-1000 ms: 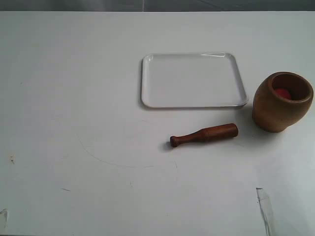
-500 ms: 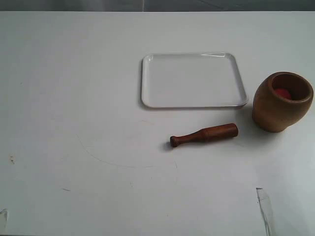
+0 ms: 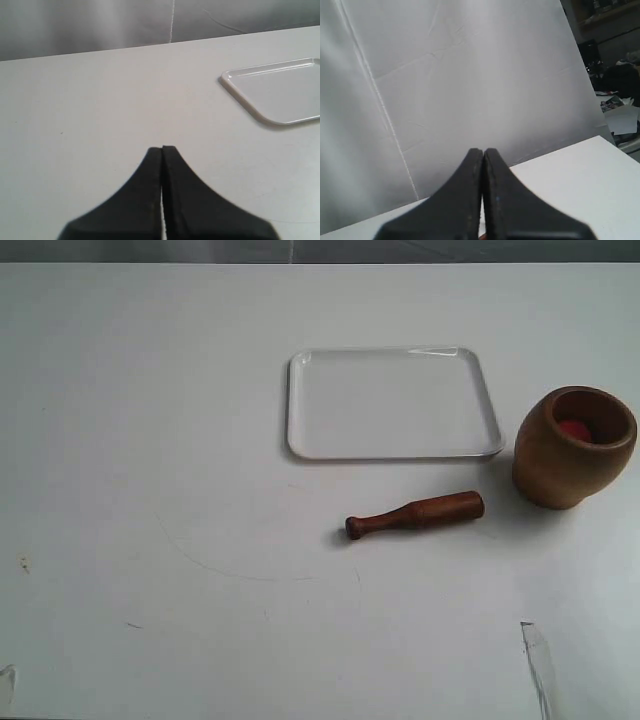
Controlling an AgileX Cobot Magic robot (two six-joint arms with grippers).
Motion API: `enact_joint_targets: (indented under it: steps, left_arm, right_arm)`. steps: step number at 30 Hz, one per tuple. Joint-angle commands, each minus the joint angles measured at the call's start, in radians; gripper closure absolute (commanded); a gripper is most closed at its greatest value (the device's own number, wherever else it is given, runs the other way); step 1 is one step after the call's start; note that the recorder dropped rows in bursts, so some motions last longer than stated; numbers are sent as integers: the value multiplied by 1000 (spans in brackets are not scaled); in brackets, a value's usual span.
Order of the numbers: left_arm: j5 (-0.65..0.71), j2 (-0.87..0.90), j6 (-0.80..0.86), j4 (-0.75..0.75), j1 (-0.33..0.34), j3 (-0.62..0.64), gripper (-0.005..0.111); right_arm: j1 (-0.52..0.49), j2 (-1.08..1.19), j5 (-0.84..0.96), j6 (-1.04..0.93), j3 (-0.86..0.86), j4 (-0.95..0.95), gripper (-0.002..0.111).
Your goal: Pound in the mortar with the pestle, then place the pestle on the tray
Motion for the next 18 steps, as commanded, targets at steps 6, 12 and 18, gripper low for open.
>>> enact_joint_targets:
  steps: [6,12,18]
  left_arm:
    - [-3,-1,-8,-7,-8,1,107]
    - [-3,-1,-8,-7,-8,1,107]
    - [-3,-1,-8,-7,-8,1,107]
  right_arm:
    - [-7,-3,113,-158,-280,-53,108]
    - [-7,158,435,-375,-549,-73,108]
    - [-7,392,750,-665,-780,89,108]
